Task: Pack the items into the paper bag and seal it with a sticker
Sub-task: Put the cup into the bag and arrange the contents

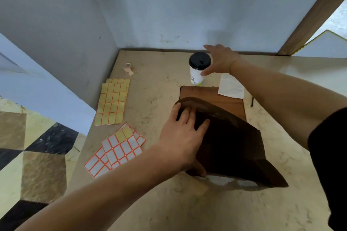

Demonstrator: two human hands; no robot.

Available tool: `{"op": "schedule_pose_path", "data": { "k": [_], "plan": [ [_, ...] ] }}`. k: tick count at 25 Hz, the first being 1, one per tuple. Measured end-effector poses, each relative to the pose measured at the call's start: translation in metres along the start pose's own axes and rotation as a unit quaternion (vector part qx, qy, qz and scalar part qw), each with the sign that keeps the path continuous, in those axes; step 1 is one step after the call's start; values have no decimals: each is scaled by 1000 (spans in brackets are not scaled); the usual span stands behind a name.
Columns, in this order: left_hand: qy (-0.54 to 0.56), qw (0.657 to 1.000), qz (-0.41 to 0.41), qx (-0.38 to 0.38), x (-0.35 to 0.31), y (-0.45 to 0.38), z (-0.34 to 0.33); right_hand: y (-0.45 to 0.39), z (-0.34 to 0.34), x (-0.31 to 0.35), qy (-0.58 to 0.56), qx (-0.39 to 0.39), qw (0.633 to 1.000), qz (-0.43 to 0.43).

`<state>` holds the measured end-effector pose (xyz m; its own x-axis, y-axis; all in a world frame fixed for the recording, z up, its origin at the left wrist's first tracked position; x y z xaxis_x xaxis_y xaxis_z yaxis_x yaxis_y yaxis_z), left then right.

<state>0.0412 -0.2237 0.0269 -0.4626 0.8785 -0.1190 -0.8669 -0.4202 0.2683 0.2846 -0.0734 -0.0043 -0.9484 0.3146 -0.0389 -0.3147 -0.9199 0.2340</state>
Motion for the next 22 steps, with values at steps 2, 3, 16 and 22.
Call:
{"op": "schedule_pose_path", "data": {
  "k": [2, 3, 16, 22],
  "plan": [
    [1, 1000, -1, -7, 1, 1, 0, -21, -13, 1, 17, 13, 1000, 4],
    [2, 1000, -1, -8, 0, 1, -1, -31, -18, 3, 26, 18, 999, 7],
    [-8, 1000, 6, -2, -4, 2, -7, -66, -58, 16, -28, -17, 999, 23],
    [-17, 1000, 4, 13, -5, 5, -11, -26, -33, 14, -60, -60, 996, 6]
  ]
}}
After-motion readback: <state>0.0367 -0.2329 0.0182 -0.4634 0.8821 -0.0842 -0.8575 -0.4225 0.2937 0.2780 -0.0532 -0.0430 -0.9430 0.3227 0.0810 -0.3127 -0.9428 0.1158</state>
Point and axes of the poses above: each hand's wrist, its own y-axis away from the middle knuckle, its own z-axis out of the back of the hand, x = y × z, the point moved 5 cm from there along -y, towards the middle knuckle, and after that the axes turned 12 degrees about y, right-handed, at the moved point
